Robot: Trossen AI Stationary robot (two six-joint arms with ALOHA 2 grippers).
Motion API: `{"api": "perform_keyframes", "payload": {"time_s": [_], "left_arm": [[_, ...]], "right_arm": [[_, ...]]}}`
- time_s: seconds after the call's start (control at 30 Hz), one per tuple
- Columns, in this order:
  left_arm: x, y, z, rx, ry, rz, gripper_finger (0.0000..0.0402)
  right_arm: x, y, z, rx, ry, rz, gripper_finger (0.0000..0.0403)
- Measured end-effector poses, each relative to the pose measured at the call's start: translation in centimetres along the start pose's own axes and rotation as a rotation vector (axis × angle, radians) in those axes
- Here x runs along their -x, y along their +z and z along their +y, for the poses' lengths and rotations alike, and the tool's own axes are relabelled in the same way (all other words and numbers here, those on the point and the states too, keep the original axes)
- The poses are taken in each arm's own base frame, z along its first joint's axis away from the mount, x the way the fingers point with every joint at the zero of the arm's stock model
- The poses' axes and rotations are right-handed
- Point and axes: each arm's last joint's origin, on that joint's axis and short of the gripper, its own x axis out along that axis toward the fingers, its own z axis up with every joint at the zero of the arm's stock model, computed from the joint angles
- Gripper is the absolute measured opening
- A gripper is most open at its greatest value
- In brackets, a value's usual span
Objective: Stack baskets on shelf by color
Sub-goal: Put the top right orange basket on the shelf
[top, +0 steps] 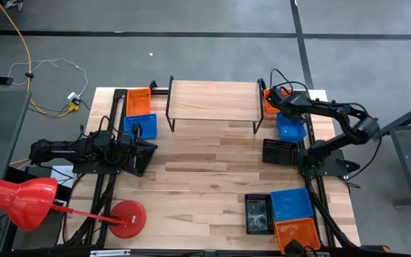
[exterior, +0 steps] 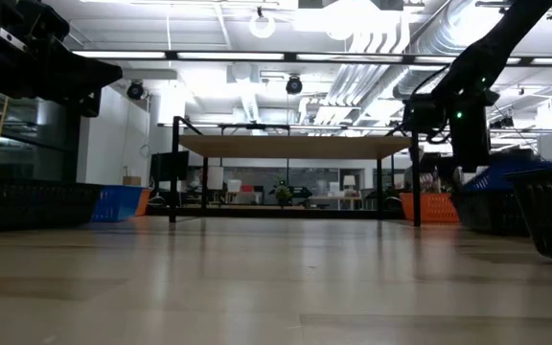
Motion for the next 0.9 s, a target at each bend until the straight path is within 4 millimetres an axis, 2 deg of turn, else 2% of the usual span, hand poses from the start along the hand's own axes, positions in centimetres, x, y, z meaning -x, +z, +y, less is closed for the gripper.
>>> {"api": "perform_keyframes", "payload": {"time_s": [0.17,0.53,0.67,0.9], "left_arm": [[0.0,-0.01,0.0,0.0,0.0,0.0,0.0001],[0.0,0.0,0.0,0.0,0.0,0.0,0.0001],[0.0,0.0,0.0,0.0,0.0,0.0,0.0001],[0.0,-0.01,0.0,0.0,0.0,0.0,0.0001]], "right_arm": [[-0.8,-0.46,0.57,-0.02,0.002,-0.012,0.021],[-0.86,-0.35,0.83,-0.037,0.016,-0.048,0.0204],[-0.86,-0.33,0.82,-0.036,0.013,-0.055,0.0168],[-0.77,-0.47,0.78,-0.021,0.011,-0.059,0.0069]]}}
